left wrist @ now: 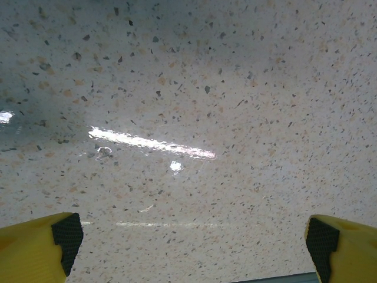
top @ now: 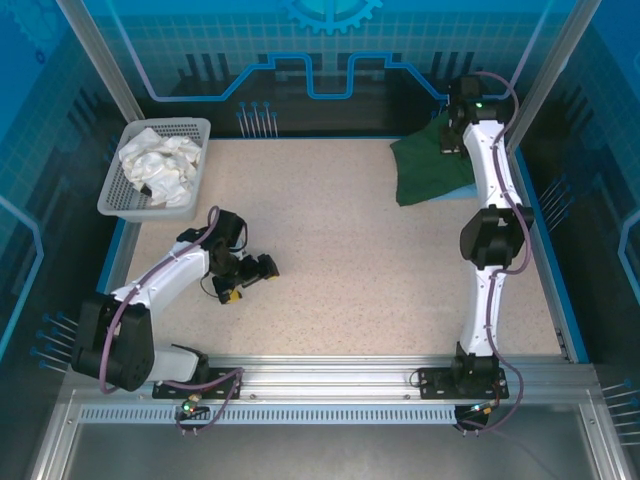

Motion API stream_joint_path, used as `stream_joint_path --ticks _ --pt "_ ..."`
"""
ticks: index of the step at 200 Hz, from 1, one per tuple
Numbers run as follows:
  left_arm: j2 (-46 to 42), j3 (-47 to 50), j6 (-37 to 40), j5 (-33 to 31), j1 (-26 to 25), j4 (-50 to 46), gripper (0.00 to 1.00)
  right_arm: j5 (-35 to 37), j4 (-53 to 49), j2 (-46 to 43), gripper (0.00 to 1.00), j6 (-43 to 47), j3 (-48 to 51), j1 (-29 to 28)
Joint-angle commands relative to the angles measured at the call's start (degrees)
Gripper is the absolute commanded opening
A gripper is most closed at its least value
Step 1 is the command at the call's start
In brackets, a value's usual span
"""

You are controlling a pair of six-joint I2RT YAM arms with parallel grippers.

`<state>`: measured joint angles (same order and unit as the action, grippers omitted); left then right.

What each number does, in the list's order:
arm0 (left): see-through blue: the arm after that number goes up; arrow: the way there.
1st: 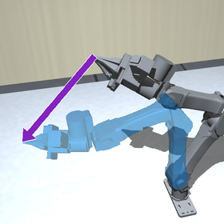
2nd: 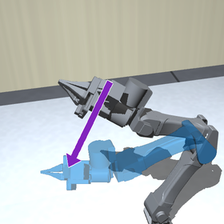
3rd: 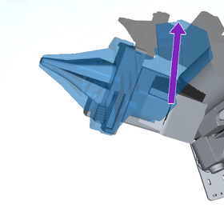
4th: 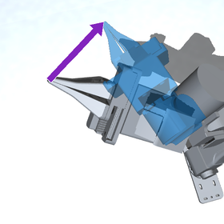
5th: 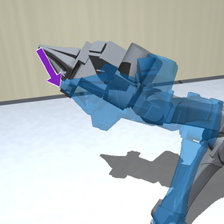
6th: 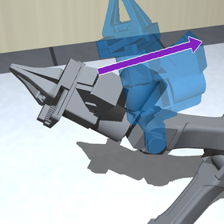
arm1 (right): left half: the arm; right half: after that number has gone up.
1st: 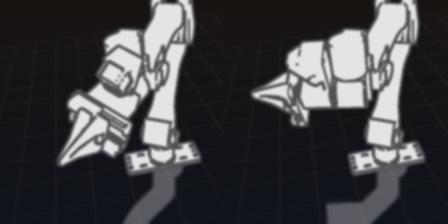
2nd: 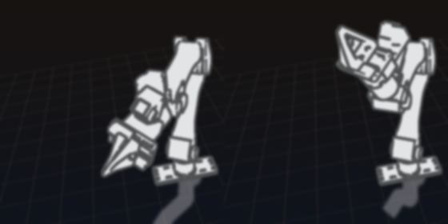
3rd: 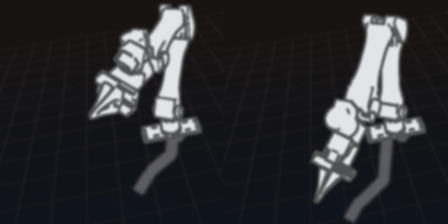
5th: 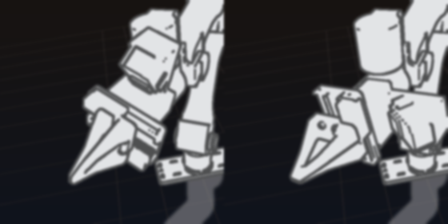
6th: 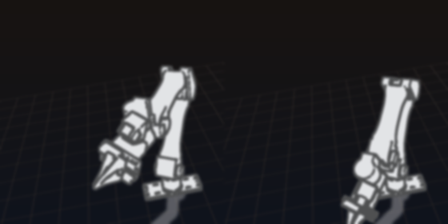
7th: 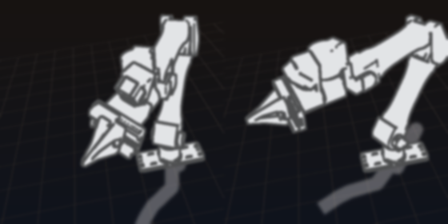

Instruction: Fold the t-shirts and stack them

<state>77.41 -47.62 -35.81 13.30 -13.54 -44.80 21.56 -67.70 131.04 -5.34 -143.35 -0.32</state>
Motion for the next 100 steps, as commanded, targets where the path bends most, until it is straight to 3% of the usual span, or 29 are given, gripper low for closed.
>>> stream_joint_path --ticks 1,100 --pt "0.6 0.0 0.7 0.3 0.5 -2.0 0.99 -1.1 0.4 -1.0 0.0 2.6 -2.1 1.6" --pt "-1.6 0.6 -5.3 -3.6 0.4 -6.0 0.99 -4.3 5.8 11.3 0.01 4.1 -9.4 9.5"
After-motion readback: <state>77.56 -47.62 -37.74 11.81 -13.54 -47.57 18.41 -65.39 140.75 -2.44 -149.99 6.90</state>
